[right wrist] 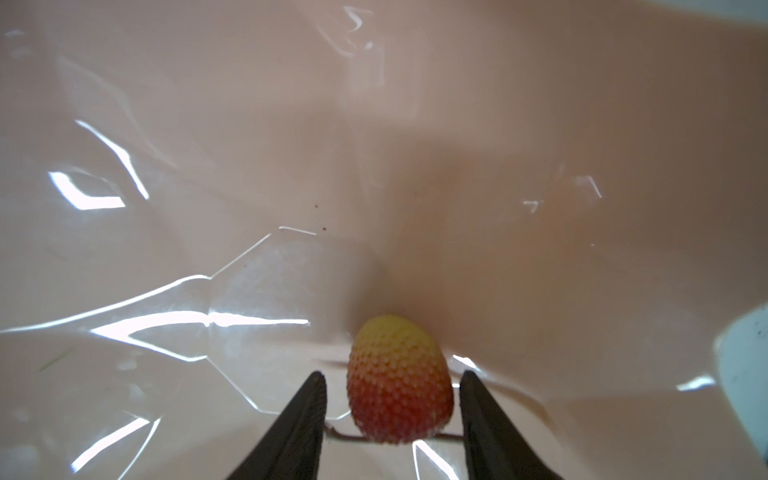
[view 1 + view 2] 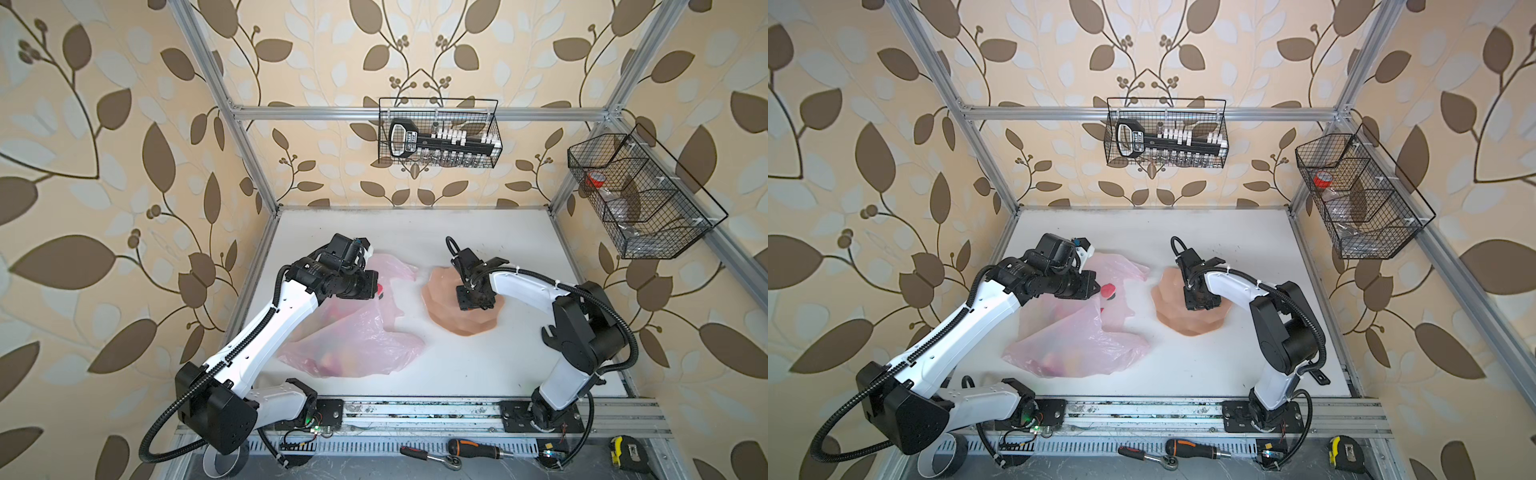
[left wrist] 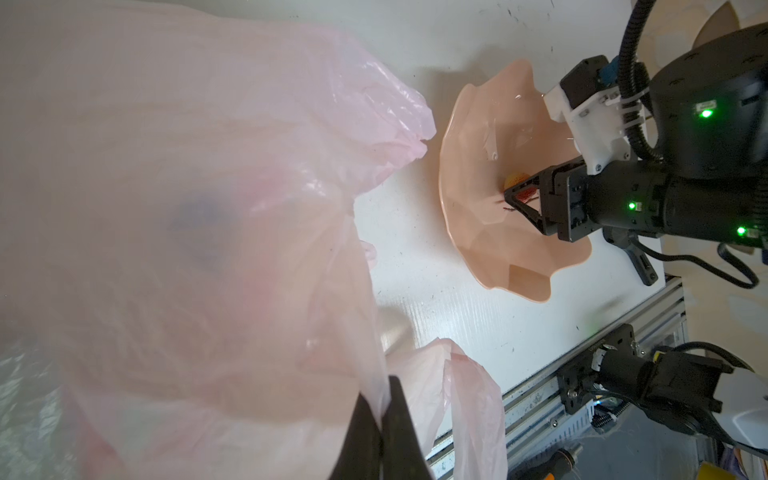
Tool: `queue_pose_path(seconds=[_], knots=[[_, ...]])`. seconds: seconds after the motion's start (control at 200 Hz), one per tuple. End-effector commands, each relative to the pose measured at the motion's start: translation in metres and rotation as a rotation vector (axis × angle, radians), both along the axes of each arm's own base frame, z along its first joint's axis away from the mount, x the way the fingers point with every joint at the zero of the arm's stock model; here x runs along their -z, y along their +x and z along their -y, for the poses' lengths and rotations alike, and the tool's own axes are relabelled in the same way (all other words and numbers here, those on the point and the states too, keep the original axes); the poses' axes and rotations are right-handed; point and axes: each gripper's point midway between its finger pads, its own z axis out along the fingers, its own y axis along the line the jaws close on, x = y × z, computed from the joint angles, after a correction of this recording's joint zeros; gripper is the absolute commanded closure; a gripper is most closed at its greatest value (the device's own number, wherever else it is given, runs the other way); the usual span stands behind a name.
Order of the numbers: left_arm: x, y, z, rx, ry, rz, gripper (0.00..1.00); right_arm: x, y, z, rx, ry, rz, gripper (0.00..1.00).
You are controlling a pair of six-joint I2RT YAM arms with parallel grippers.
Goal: Place the fruits into the plastic bag
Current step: Pick up the fruit from the plate.
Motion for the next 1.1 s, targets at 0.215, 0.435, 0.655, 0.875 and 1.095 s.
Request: queue_pose_path(seconds=[0.215,0.435,0.655,0.875,1.095], knots=[[-0.016,0.007,0.006,0.01,-0.032,0.04,1.0,0.001,0.011,-0.002,-0.018,-0.01,0.013,0.58],[-0.016,0.008,0.007,0.01,-0.035,0.04,1.0,-0.015,0.015,-0.005,-0.008,0.023,0.053,0.67],[-0.016,0.01,0.008,0.008,-0.037,0.041,1.0,-0.044,0.019,-0.012,0.021,0.119,0.109,0.68],[-0.016,0.011,0.008,0.006,-0.038,0.04,1.0,-0.068,0.018,-0.019,0.064,0.262,0.152,0.68],[-0.015,0.011,0.009,0.007,-0.041,0.037,1.0,-0.076,0.014,-0.019,0.09,0.33,0.159,0.69]])
